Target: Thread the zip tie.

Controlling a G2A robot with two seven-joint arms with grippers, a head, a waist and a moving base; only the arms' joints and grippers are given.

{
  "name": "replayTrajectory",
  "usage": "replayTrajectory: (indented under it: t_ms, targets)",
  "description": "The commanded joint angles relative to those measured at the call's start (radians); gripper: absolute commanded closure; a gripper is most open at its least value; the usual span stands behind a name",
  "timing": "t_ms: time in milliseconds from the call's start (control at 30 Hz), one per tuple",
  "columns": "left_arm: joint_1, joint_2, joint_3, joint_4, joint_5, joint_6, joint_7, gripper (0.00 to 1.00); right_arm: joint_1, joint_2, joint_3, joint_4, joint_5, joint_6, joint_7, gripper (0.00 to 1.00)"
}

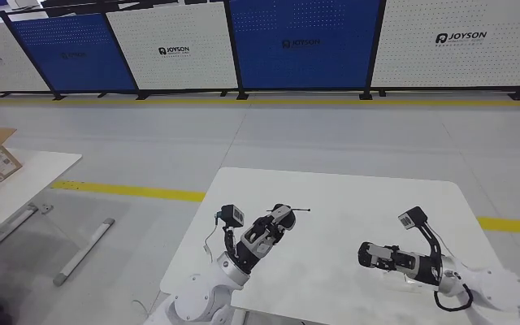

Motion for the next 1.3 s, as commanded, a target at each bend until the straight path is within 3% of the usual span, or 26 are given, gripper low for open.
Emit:
replayTrajectory:
  t_ms: [0,133,233,667,800,1033,1267]
  targets:
    - [-0.002,0.0,0.001,0.001,0.001,0.002,0.001,1.0,0.0,0.0,0.0,0.0,0.0,0.0,0.0,0.0]
    - [-0.013,-0.004,0.012,-0.017,-0.037,0.013,-0.024,1.0,0.0,0.0,0.0,0.0,0.0,0.0,0.0,0.0]
    - [0.0,-0.001,-0.016,-0.046,-0.09,0.01,-0.075,1.0,0.0,0.0,0.0,0.0,0.0,0.0,0.0,0.0]
    - [0.003,-0.001,-0.024,-0.05,-0.088,0.0,-0.075,1.0,0.0,0.0,0.0,0.0,0.0,0.0,0.0,0.0]
    - [-0.006,-0.002,-0.018,-0.031,-0.04,0.008,-0.063,1.0,0.0,0.0,0.0,0.0,0.0,0.0,0.0,0.0]
    - [-0.03,-0.003,0.01,0.042,0.107,0.063,-0.059,1.0,0.0,0.0,0.0,0.0,0.0,0.0,0.0,0.0]
    - [-0.03,-0.003,0.01,0.042,0.107,0.063,-0.059,1.0,0.0,0.0,0.0,0.0,0.0,0.0,0.0,0.0]
